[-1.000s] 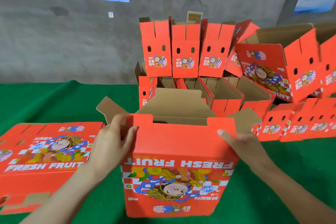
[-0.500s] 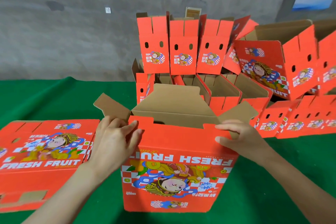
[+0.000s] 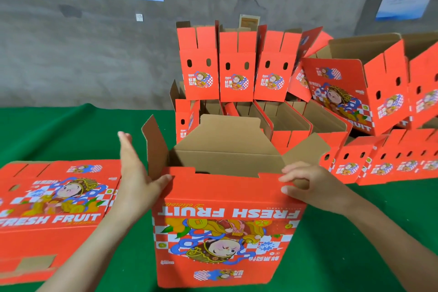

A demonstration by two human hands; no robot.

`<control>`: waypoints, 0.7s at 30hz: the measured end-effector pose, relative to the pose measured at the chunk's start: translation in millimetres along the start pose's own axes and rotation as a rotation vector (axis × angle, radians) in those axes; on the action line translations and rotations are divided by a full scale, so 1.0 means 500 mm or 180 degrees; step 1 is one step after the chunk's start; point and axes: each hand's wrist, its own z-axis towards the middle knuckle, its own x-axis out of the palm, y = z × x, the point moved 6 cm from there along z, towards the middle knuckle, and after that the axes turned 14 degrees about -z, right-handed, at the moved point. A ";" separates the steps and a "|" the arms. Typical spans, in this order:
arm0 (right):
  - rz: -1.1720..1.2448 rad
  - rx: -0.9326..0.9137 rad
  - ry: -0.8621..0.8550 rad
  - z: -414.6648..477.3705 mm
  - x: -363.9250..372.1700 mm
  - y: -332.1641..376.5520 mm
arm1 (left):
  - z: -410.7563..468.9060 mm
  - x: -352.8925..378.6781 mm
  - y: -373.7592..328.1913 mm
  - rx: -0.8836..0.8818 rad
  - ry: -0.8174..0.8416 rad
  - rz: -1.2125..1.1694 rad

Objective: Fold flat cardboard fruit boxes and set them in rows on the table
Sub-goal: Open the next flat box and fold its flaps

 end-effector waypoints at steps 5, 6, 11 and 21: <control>-0.1120 -0.0350 0.0319 0.010 -0.015 0.045 | 0.012 0.027 -0.010 0.0165 0.0737 -0.0274; -0.1351 -0.0368 0.0435 0.015 -0.016 0.062 | 0.011 0.029 -0.011 0.0255 0.0862 -0.0135; -0.2219 -0.0294 0.1426 0.051 -0.006 0.124 | 0.000 0.042 -0.034 0.0707 0.1417 0.0370; -0.2252 -0.0320 0.1431 0.044 0.014 0.134 | 0.075 0.089 -0.047 0.0629 0.1601 0.1619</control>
